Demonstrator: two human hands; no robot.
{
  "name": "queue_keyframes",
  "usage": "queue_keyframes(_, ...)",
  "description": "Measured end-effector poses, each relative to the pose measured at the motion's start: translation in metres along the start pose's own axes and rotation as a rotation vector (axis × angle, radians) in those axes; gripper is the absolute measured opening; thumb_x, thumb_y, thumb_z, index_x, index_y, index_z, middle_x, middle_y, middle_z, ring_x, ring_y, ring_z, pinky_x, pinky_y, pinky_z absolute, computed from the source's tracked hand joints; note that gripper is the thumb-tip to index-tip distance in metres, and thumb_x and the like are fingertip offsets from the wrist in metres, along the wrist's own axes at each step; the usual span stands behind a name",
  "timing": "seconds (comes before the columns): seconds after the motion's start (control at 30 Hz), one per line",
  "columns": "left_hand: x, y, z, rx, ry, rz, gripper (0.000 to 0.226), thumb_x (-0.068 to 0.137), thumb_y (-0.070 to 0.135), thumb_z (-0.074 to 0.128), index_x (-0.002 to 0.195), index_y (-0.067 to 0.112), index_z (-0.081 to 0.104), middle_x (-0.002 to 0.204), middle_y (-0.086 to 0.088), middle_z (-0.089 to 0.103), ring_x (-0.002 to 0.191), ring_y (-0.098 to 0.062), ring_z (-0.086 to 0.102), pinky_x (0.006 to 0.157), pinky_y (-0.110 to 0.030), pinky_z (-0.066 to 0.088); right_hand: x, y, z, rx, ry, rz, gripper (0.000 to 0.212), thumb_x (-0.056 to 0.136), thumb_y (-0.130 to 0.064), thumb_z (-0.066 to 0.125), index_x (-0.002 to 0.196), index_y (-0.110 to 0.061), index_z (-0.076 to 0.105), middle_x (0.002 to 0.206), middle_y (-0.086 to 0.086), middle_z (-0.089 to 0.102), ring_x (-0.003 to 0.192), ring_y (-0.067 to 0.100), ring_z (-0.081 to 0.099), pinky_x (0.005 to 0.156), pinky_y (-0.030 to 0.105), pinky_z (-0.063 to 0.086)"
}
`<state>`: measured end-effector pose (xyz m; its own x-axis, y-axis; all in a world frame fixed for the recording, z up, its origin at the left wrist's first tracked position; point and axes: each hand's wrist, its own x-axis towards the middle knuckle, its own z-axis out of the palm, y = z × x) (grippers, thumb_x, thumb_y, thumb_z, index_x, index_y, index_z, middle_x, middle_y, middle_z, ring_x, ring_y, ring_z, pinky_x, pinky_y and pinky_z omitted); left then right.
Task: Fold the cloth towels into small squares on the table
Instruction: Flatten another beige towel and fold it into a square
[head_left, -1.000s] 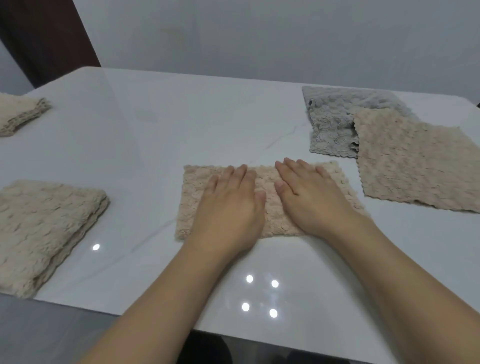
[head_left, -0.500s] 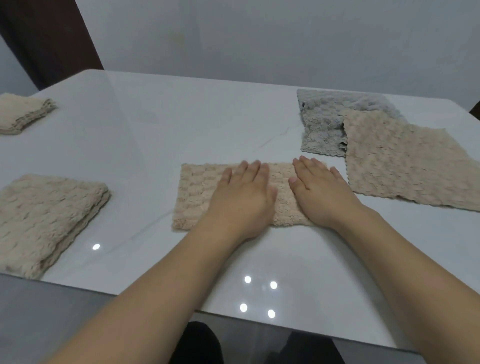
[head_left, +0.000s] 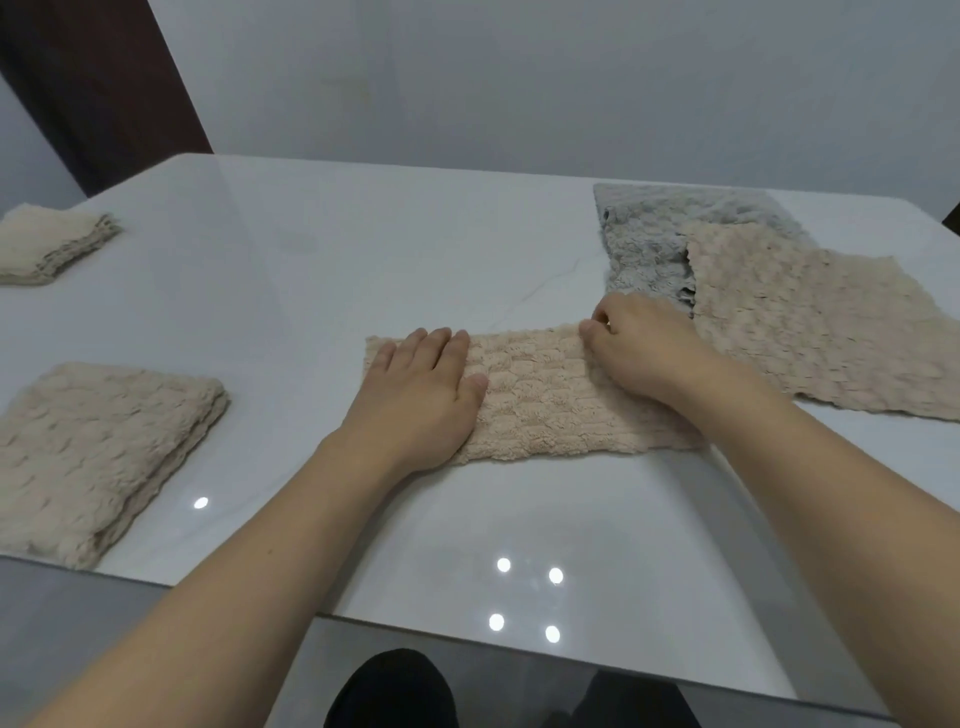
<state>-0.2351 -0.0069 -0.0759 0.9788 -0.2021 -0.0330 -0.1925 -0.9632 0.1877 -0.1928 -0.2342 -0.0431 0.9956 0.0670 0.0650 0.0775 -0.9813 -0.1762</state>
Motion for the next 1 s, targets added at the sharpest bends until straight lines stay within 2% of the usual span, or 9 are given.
queue_keyframes(0.2,-0.001,0.0,0.001,-0.013,0.022,-0.005,0.061,0.103,0.05,0.015,0.159,0.026,0.008,0.166,0.004,0.006,0.152,-0.016,-0.001,0.122,-0.04,-0.004,0.015,0.011,-0.02,0.319,-0.187,0.021,0.018,0.092,-0.032,0.058,0.085,-0.017,0.052,0.08,0.0,0.059,0.072,0.018,0.051,0.062,0.031,0.037)
queue_keyframes(0.3,-0.001,0.0,0.002,-0.016,0.03,-0.005,0.061,0.102,0.05,0.015,0.158,0.027,0.009,0.166,0.005,0.006,0.152,-0.016,-0.001,0.122,-0.041,-0.005,0.02,0.018,-0.022,0.338,-0.198,0.003,0.02,0.091,-0.031,0.062,0.082,-0.017,0.052,0.075,-0.001,0.057,0.066,0.015,0.048,0.06,0.031,0.038)
queue_keyframes(0.47,0.0,-0.001,0.001,-0.009,0.03,-0.002,0.062,0.102,0.051,0.014,0.158,0.027,0.008,0.166,0.005,0.006,0.152,-0.015,-0.001,0.122,-0.041,-0.005,0.025,0.022,-0.009,0.267,-0.148,0.012,0.022,0.089,-0.037,0.064,0.084,-0.018,0.056,0.078,-0.005,0.06,0.076,0.018,0.055,0.07,0.033,0.043)
queue_keyframes(0.53,-0.001,0.0,0.001,-0.012,0.023,0.0,0.063,0.101,0.053,0.014,0.158,0.027,0.007,0.166,0.005,0.005,0.152,-0.015,-0.002,0.122,-0.041,-0.005,0.023,0.018,-0.009,0.143,-0.105,0.051,0.024,0.089,-0.042,0.061,0.086,-0.019,0.056,0.085,-0.004,0.062,0.086,0.021,0.057,0.079,0.036,0.043)
queue_keyframes(0.6,-0.001,0.0,0.002,-0.014,0.025,0.002,0.064,0.101,0.054,0.012,0.158,0.028,0.007,0.166,0.005,0.005,0.152,-0.015,-0.002,0.122,-0.041,-0.005,0.016,0.009,-0.009,-0.062,0.078,0.021,0.022,0.092,-0.041,0.055,0.098,-0.02,0.057,0.105,0.0,0.062,0.103,0.025,0.055,0.092,0.041,0.039)
queue_keyframes(0.7,-0.001,0.0,0.003,-0.009,0.033,-0.006,0.063,0.1,0.054,0.012,0.158,0.03,0.006,0.166,0.005,0.005,0.152,-0.015,-0.001,0.122,-0.042,-0.005,-0.013,-0.026,0.003,0.122,0.267,-0.105,0.035,0.098,-0.031,0.043,0.128,-0.016,0.052,0.133,0.006,0.054,0.124,0.026,0.046,0.106,0.043,0.03)
queue_keyframes(0.77,-0.002,0.0,0.004,0.002,0.04,0.0,0.061,0.101,0.053,0.011,0.158,0.031,0.005,0.166,0.005,0.006,0.152,-0.016,-0.001,0.122,-0.043,-0.003,-0.034,-0.045,0.021,0.206,0.171,-0.171,0.044,0.102,-0.033,0.033,0.143,-0.018,0.04,0.151,0.003,0.038,0.14,0.019,0.031,0.116,0.042,0.017)
queue_keyframes(0.87,-0.004,-0.006,0.002,0.009,0.032,0.004,0.061,0.102,0.05,0.01,0.158,0.029,0.004,0.166,0.006,0.004,0.152,-0.016,-0.003,0.123,-0.043,-0.003,-0.046,-0.031,0.036,0.025,-0.028,-0.157,0.054,0.102,-0.042,0.016,0.154,-0.026,0.014,0.161,-0.005,0.01,0.148,0.013,0.005,0.12,0.042,0.0)
queue_keyframes(1.0,-0.01,-0.034,-0.006,0.012,-0.014,-0.114,0.061,0.103,0.047,0.01,0.159,0.023,0.002,0.167,0.004,0.0,0.153,-0.018,-0.004,0.122,-0.046,-0.003,-0.039,0.008,0.021,-0.095,-0.108,0.058,0.058,0.102,-0.041,0.012,0.155,-0.019,0.007,0.162,-0.002,0.001,0.149,0.017,-0.002,0.12,0.045,-0.003)
